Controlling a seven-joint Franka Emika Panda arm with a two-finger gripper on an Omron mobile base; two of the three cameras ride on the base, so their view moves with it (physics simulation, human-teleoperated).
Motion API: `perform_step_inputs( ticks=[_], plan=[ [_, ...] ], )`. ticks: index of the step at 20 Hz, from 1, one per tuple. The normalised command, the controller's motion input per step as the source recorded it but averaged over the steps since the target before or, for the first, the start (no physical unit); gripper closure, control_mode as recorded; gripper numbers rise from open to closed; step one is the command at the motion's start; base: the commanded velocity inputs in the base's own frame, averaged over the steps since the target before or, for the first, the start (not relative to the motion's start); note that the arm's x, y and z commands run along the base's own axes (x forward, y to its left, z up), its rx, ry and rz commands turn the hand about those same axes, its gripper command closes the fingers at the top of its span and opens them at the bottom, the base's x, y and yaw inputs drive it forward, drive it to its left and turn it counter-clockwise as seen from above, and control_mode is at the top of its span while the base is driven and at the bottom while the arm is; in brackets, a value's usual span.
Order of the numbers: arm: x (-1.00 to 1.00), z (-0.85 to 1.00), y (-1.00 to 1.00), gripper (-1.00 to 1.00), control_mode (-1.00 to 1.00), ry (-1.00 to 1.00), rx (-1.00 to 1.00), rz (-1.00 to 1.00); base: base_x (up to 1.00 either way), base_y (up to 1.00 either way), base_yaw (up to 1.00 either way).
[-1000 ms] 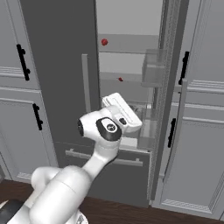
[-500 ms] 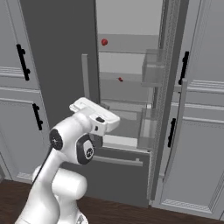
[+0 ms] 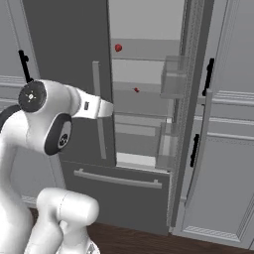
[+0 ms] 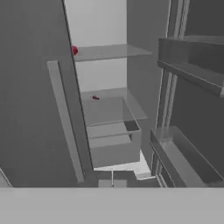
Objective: Take the strawberry from the fridge and place it on top of the pancake, located on the dining counter.
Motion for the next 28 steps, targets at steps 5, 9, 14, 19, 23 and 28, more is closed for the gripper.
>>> perform_step_inputs(
  ticks=[5,9,14,19,23,28],
  plan=[
    [-0.02,-0.52,0.77,-1.0,-1.0,0.32,-0.07,-0.01,0.0,0.0,0.0],
    [0.17,-0.66,0.11,-1.0,-1.0,-0.01,-0.1,0.04,0.0,0.0,0.0],
    [0.14,-0.63,0.15,-1.0,-1.0,-0.18,0.0,0.15,0.0,0.0,0.0],
    [0.7,-0.18,0.15,-1.0,-1.0,-0.05,0.01,0.08,0.0,0.0,0.0],
    [0.69,0.0,0.11,-1.0,-1.0,0.07,0.0,0.0,0.0,0.0,0.0],
    [0.62,0.0,0.16,-1.0,-1.0,0.1,0.0,0.0,0.0,0.0,0.0]
  ],
)
